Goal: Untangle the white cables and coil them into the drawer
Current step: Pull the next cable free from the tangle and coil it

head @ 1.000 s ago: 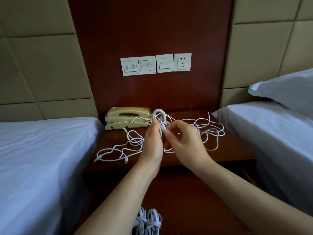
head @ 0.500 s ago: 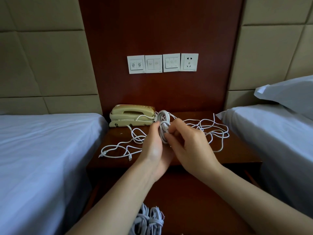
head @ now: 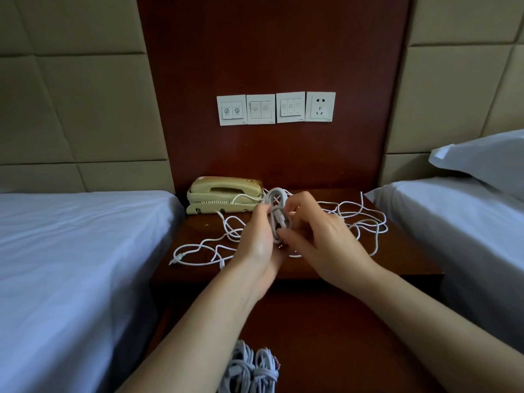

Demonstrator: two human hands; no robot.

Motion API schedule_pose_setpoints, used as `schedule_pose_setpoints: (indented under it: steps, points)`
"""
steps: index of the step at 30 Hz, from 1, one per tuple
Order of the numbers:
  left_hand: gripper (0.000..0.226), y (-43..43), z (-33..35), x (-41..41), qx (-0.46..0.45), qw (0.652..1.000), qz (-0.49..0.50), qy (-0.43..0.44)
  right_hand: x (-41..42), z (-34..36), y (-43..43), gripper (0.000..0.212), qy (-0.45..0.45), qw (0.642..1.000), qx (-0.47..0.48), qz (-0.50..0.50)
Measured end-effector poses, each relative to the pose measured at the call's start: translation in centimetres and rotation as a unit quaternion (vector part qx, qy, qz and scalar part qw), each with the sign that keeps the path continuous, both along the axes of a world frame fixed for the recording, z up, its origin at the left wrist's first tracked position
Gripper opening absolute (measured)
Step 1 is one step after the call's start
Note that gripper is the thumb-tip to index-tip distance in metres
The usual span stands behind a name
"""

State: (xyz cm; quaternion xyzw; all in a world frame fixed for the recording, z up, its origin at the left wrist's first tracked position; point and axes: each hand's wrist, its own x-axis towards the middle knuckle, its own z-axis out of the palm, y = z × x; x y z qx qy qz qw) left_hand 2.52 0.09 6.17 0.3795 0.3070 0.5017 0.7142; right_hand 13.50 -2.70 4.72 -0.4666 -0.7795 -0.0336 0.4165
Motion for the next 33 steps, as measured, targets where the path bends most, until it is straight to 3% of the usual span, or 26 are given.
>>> schedule_pose_setpoints:
  steps: [5,14,20,23,26,33]
  points:
    - [0.033,0.3,-0.6,-0.3,0.002,0.995,-0.029,0.099,0.4,-0.1,0.0,0.035,0.0,1.0,-0.022,-0.009]
    - [0.032,0.5,-1.4,-0.4,-0.009,0.985,-0.069,0.158,0.7,-0.4,0.1,0.032,-0.025,0.996,-0.09,0.006]
    - [0.037,0.5,-1.8,0.0,-0.004,0.981,-0.07,0.18,0.5,-0.5,0.2,0.022,-0.096,0.994,-0.05,-0.003]
    - [0.035,0.8,-1.8,0.1,-0.005,0.986,-0.052,0.16,0.4,-0.6,0.5,0.013,-0.055,0.998,-0.037,-0.017]
    - [0.033,1.1,-1.7,0.4,-0.004,0.991,-0.026,0.128,0.1,-0.8,0.6,0.019,-0.005,0.999,-0.019,-0.033]
    - [0.038,1.1,-2.1,0.5,0.035,0.991,0.012,0.131,0.0,-1.1,0.4,0.008,0.028,0.999,-0.018,-0.03]
